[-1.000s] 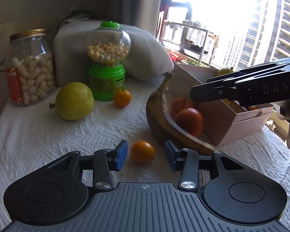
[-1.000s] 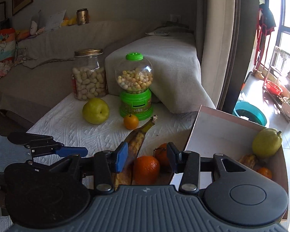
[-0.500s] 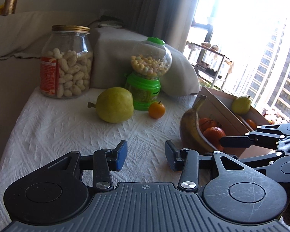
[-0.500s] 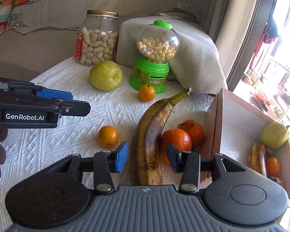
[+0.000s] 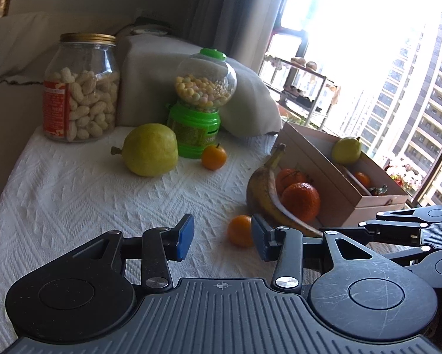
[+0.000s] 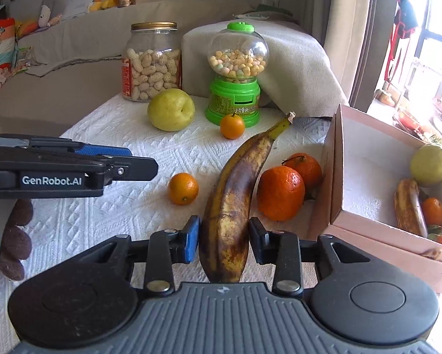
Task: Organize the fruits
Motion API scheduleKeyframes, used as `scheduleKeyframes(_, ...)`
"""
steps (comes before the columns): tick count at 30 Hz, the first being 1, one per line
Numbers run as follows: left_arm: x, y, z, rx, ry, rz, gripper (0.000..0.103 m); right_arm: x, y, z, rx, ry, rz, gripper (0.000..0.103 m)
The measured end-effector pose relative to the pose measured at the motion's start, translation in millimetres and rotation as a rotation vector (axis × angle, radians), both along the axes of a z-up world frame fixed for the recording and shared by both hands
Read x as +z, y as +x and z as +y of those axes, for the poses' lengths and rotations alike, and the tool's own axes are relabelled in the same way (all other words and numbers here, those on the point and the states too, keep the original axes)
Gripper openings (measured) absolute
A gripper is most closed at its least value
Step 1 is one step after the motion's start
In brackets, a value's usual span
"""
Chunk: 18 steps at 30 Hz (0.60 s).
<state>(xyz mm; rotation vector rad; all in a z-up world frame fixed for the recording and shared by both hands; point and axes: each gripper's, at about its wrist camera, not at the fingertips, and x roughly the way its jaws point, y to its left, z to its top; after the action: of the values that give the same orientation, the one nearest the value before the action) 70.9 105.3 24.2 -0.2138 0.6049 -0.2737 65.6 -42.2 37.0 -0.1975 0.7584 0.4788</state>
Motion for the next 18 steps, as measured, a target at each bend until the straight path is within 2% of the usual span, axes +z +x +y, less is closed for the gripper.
scheduleKeyframes(7, 11.9, -10.8, -16.1, -0.064, 0.006, 0.007, 0.047, 6.9, -28.6, -28.2, 0.056, 0.214, 0.132, 0.035)
scheduleKeyframes(10, 13.1, -11.2, -21.5, -0.079, 0.022, 0.024, 0.047, 1.2, -42.4, -38.3, 0.062, 0.228, 0.163, 0.035)
scheduleKeyframes(12, 13.7, -8.3, -22.6, -0.075, 0.029, 0.032, 0.047, 1.5, -48.7, -43.9, 0.047, 0.218, 0.135, 0.036)
scheduleKeyframes(13, 15.3, -4.7, -21.6, -0.067, 0.032, 0.031, 0.047, 3.5, -51.3, -46.7, 0.040, 0.207, 0.110, 0.040)
scheduleKeyframes(14, 17.9, 0.0, -19.4, -0.053, 0.037, 0.029, 0.047, 6.8, -53.8, -49.9, 0.028, 0.191, 0.077, 0.049)
scheduleKeyframes(16, 27.3, 15.4, -8.7, 0.010, 0.043, 0.011, 0.047, 13.4, -58.5, -53.6, 0.004, 0.145, -0.009, 0.061)
scheduleKeyframes(18, 35.1, 35.0, 7.6, 0.094, 0.024, -0.002, 0.047, 15.3, -61.3, -54.0, -0.009, 0.090, -0.078, 0.065)
